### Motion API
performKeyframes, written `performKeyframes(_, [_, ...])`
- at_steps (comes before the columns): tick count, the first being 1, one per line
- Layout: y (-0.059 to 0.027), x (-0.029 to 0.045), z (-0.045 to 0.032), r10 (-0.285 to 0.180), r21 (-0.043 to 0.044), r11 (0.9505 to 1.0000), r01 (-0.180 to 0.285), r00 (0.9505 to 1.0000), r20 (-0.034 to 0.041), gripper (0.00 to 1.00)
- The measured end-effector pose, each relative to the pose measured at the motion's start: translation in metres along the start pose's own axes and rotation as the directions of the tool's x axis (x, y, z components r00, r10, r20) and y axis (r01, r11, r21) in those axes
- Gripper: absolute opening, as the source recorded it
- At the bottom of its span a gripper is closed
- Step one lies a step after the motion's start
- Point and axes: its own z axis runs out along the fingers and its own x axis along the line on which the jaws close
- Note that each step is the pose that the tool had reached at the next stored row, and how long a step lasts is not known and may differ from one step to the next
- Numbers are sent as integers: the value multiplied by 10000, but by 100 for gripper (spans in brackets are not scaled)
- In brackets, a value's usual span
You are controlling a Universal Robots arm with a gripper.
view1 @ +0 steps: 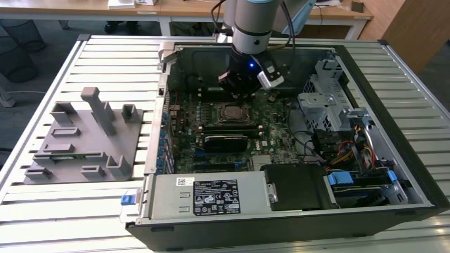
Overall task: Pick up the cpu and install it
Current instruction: 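Install the first cpu locking lever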
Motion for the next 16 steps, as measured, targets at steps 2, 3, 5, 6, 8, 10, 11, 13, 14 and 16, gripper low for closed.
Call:
performKeyframes(2, [0,-4,3,-1,12,10000,1,10000,-9,11])
performKeyframes(3, [0,-4,4,-1,9,10000,1,10000,-9,11])
performKeyframes(5, [1,-4,-3,-2,-10,10000,2,10000,-5,11])
performKeyframes(6, [3,-6,-7,-3,-36,10000,3,10000,6,11])
performKeyframes(8, [3,-6,-26,-5,-50,10000,5,10000,4,11])
performKeyframes(10, [2,-4,-31,-4,-50,10000,4,10000,-3,11])
performKeyframes(11, [2,-4,-31,-3,-51,10000,3,10000,-3,11])
performKeyframes(13, [0,-4,-31,-3,-49,10000,3,10000,-3,11])
performKeyframes(14, [-1,-4,-29,-3,-48,10000,3,10000,-4,11])
performKeyframes(16, [-2,-4,-24,-2,-35,10000,2,10000,-12,11])
